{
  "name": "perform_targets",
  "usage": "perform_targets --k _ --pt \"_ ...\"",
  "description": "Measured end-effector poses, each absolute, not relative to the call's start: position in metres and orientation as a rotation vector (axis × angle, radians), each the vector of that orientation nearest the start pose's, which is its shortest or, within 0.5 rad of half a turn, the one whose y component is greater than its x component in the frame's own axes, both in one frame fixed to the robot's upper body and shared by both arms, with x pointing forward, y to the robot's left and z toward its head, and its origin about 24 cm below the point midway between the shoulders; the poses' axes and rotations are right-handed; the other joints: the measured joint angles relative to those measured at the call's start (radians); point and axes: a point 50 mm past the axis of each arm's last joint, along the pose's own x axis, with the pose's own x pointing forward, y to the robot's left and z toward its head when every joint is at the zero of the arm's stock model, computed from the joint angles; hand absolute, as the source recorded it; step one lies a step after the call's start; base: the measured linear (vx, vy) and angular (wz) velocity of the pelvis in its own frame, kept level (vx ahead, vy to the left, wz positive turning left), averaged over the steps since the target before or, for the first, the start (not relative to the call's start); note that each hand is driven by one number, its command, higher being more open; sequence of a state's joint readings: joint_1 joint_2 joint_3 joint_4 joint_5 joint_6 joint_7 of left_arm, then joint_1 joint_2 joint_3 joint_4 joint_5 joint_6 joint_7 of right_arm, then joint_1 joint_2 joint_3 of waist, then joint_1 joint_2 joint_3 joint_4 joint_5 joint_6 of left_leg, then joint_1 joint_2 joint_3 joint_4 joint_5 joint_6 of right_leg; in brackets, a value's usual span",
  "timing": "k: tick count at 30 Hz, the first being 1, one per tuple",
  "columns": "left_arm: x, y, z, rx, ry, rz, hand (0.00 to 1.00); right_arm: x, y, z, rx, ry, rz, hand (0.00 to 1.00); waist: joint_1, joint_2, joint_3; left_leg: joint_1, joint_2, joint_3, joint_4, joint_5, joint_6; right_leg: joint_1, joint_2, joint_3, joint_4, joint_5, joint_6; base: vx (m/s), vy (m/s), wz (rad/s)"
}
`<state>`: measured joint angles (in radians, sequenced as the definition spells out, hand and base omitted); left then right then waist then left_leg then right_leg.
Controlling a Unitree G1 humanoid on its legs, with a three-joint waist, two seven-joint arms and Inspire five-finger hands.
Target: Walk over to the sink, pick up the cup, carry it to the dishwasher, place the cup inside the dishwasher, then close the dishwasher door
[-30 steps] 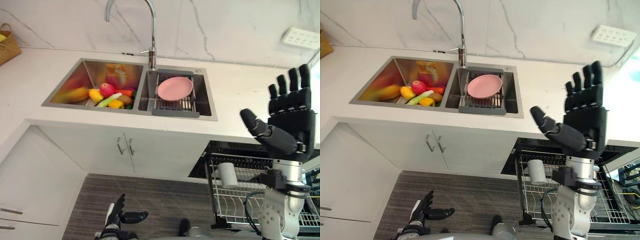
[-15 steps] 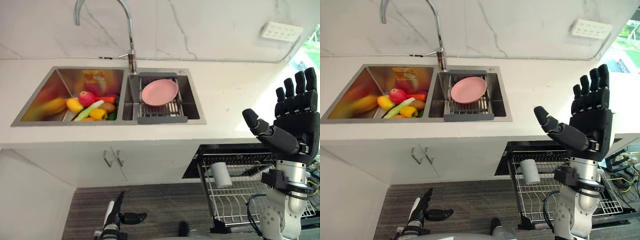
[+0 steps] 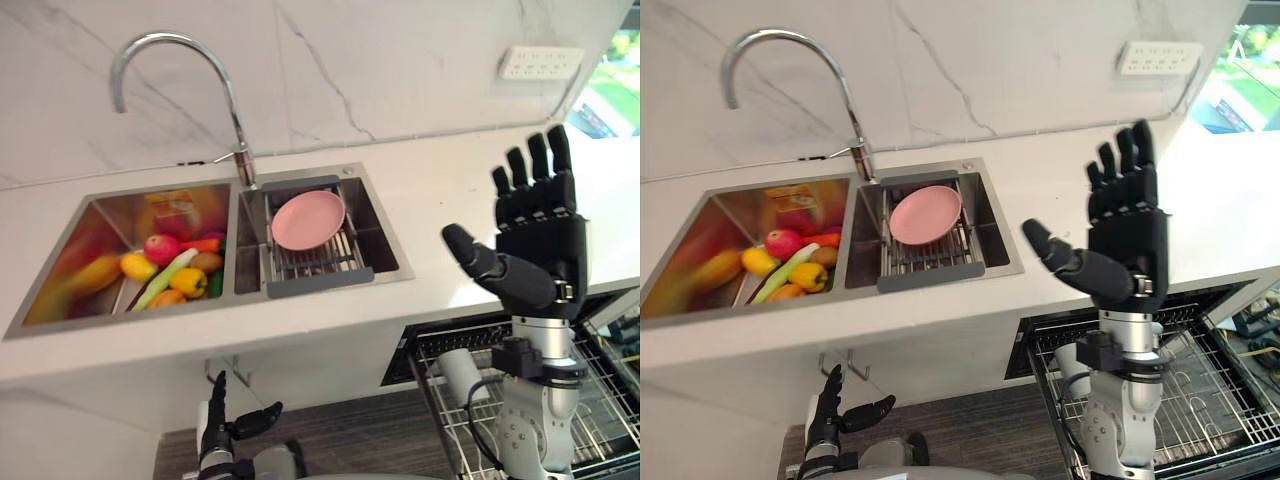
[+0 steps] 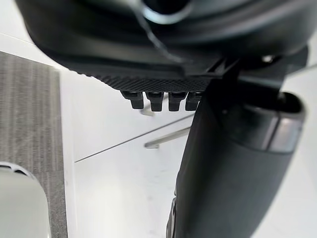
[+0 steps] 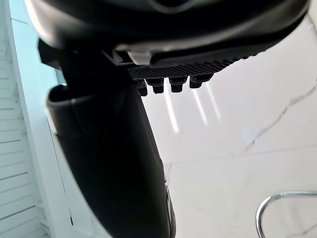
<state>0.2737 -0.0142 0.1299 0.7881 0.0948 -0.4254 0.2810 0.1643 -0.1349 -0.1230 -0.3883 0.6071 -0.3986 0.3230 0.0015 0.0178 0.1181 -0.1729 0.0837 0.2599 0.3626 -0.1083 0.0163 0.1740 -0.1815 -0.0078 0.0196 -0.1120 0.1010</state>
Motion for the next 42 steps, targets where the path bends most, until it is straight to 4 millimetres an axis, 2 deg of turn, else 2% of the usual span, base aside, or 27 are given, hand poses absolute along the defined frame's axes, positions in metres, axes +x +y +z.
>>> perform_targets --k 2,4,6,7,8,9,10,11,12,13,14,15,16,17,20,21,24,28,29,36,40,42 --pt "0.103 0.187 -0.125 0.112 0.627 0.354 1.0 0.201 -0.199 0.142 0.306 -0.73 0.19 1.0 0.011 -0.009 -0.005 0.0 -0.029 0.001 0.009 -0.02 0.018 -0.002 -0.028 -0.002 0.006 0.014 0.022 0.27 0.216 0.17" --pt "0.107 0.186 -0.124 0.134 0.632 0.291 1.0 0.209 -0.194 0.151 0.308 -0.77 0.234 1.0 0.011 -0.015 -0.005 0.001 -0.042 -0.005 -0.008 -0.03 0.023 -0.022 -0.034 -0.01 0.045 0.02 0.03 0.17 0.126 0.18" --pt "0.109 0.184 -0.125 0.143 0.635 0.268 1.0 0.215 -0.192 0.154 0.312 -0.779 0.25 1.0 0.017 -0.016 -0.004 0.021 -0.05 -0.012 -0.062 -0.027 0.013 -0.08 -0.028 -0.014 0.148 0.019 0.033 0.05 0.056 0.12" --pt "0.11 0.184 -0.125 0.145 0.641 0.264 1.0 0.217 -0.191 0.153 0.318 -0.768 0.255 1.0 0.018 -0.016 -0.004 0.048 -0.049 -0.015 -0.108 -0.029 0.015 -0.123 -0.026 -0.015 0.24 0.016 0.046 0.0 0.0 0.0" --pt "0.108 0.185 -0.127 0.146 0.661 0.265 1.0 0.22 -0.187 0.151 0.332 -0.753 0.268 1.0 0.017 -0.026 0.0 0.093 -0.06 -0.018 -0.176 -0.028 0.011 -0.203 -0.031 -0.01 0.401 0.028 0.089 0.0 -0.003 -0.04" --pt "0.107 0.187 -0.129 0.145 0.676 0.269 1.0 0.221 -0.184 0.15 0.344 -0.746 0.276 1.0 0.016 -0.035 0.0 0.122 -0.07 -0.022 -0.221 -0.025 0.006 -0.242 -0.039 -0.004 0.481 0.039 0.101 0.01 -0.011 0.05" --pt "0.104 0.19 -0.131 0.15 0.693 0.277 1.0 0.222 -0.179 0.145 0.368 -0.728 0.284 1.0 0.006 -0.046 0.0 0.178 -0.081 -0.031 -0.299 -0.012 -0.014 -0.289 -0.049 -0.015 0.592 0.066 0.096 0.04 -0.032 0.12" --pt "0.103 0.192 -0.132 0.145 0.706 0.293 1.0 0.224 -0.176 0.14 0.383 -0.708 0.284 1.0 0.002 -0.053 -0.012 0.212 -0.078 -0.035 -0.345 0.006 -0.041 -0.291 -0.056 -0.054 0.614 0.059 0.072 0.05 -0.049 0.08" --pt "0.102 0.193 -0.133 0.142 0.713 0.307 1.0 0.224 -0.175 0.139 0.385 -0.701 0.288 1.0 0.007 -0.056 -0.023 0.216 -0.074 -0.036 -0.355 0.018 -0.05 -0.291 -0.059 -0.075 0.602 0.042 0.055 0.04 -0.095 -0.24" --pt "0.103 0.196 -0.132 0.136 0.71 0.347 1.0 0.226 -0.174 0.138 0.381 -0.7 0.304 1.0 0.024 -0.062 -0.024 0.216 -0.063 -0.04 -0.352 0.05 -0.053 -0.29 -0.057 -0.123 0.532 -0.009 0.009 0.0 -0.129 -0.51" --pt "0.105 0.205 -0.13 0.149 0.705 0.389 1.0 0.226 -0.173 0.137 0.378 -0.695 0.32 1.0 0.036 -0.091 -0.023 0.207 -0.072 -0.056 -0.329 0.057 -0.06 -0.277 -0.057 -0.171 0.384 0.017 -0.017 -0.02 -0.148 -0.48" --pt "0.105 0.209 -0.129 0.156 0.7 0.409 1.0 0.226 -0.173 0.136 0.377 -0.695 0.322 1.0 0.035 -0.111 -0.021 0.202 -0.083 -0.064 -0.313 0.06 -0.057 -0.266 -0.059 -0.19 0.319 0.029 -0.012 -0.01 -0.187 -0.25" --pt "0.103 0.214 -0.13 0.164 0.713 0.432 1.0 0.226 -0.176 0.134 0.366 -0.686 0.316 1.0 0.033 -0.121 -0.026 0.198 -0.087 -0.092 -0.303 0.082 -0.057 -0.225 -0.057 -0.209 0.255 -0.013 0.011 0.03 -0.184 -0.07" --pt "0.1 0.214 -0.132 0.175 0.736 0.432 1.0 0.227 -0.179 0.131 0.354 -0.671 0.306 1.0 0.03 -0.114 -0.033 0.204 -0.079 -0.138 -0.319 0.103 -0.059 -0.214 -0.027 -0.215 0.222 0.0 0.001 0.05 -0.174 -0.04" --pt "0.098 0.216 -0.134 0.208 0.765 0.444 1.0 0.226 -0.19 0.133 0.348 -0.684 0.271 1.0 0.02 -0.104 -0.041 0.226 -0.044 -0.163 -0.387 0.145 -0.065 -0.167 0.027 -0.243 0.122 0.038 -0.01 0.07 -0.163 0.07" --pt "0.096 0.217 -0.135 0.212 0.778 0.475 1.0 0.226 -0.193 0.134 0.345 -0.687 0.262 1.0 0.02 -0.109 -0.044 0.232 -0.03 -0.164 -0.408 0.156 -0.067 -0.15 0.045 -0.249 0.077 0.06 -0.016 0.06 -0.091 0.06" --pt "0.094 0.218 -0.139 0.207 0.845 0.537 1.0 0.228 -0.188 0.134 0.352 -0.681 0.282 1.0 0.019 -0.108 -0.046 0.242 -0.018 -0.164 -0.431 0.169 -0.065 -0.103 0.067 -0.258 -0.008 0.105 -0.025 0.09 -0.076 0.0" --pt "0.088 0.222 -0.145 0.174 0.95 0.618 1.0 0.229 -0.182 0.132 0.362 -0.658 0.303 1.0 0.018 -0.105 -0.045 0.243 -0.022 -0.164 -0.432 0.165 -0.065 -0.089 0.067 -0.263 -0.033 0.111 -0.021 0.06 -0.014 0.03" --pt "0.037 0.226 -0.163 -0.061 1.261 0.778 1.0 0.235 -0.172 0.117 0.368 -0.535 0.316 1.0 0.012 -0.03 -0.035 0.245 -0.024 -0.156 -0.441 0.159 -0.066 -0.08 0.067 -0.264 -0.057 0.116 -0.016 0.0 0.0 0.0" --pt "0.036 0.226 -0.164 -0.085 1.261 0.758 1.0 0.235 -0.172 0.117 0.372 -0.535 0.304 1.0 0.013 -0.034 -0.039 0.241 -0.021 -0.152 -0.449 0.157 -0.065 -0.081 0.066 -0.276 -0.057 0.115 -0.016 0.0 0.0 0.02" --pt "0.036 0.225 -0.165 -0.155 1.229 0.664 1.0 0.233 -0.178 0.116 0.403 -0.53 0.215 1.0 0.008 -0.036 -0.048 0.24 -0.001 -0.028 -0.453 0.147 -0.064 -0.081 0.054 -0.314 -0.054 0.116 -0.014 0.02 0.014 0.15" --pt "0.038 0.225 -0.165 -0.179 1.206 0.606 1.0 0.231 -0.183 0.114 0.394 -0.508 0.157 1.0 0.009 -0.039 -0.053 0.239 0.0 -0.015 -0.451 0.159 -0.067 -0.082 0.047 -0.334 -0.047 0.117 -0.011 0.06 0.026 0.11"
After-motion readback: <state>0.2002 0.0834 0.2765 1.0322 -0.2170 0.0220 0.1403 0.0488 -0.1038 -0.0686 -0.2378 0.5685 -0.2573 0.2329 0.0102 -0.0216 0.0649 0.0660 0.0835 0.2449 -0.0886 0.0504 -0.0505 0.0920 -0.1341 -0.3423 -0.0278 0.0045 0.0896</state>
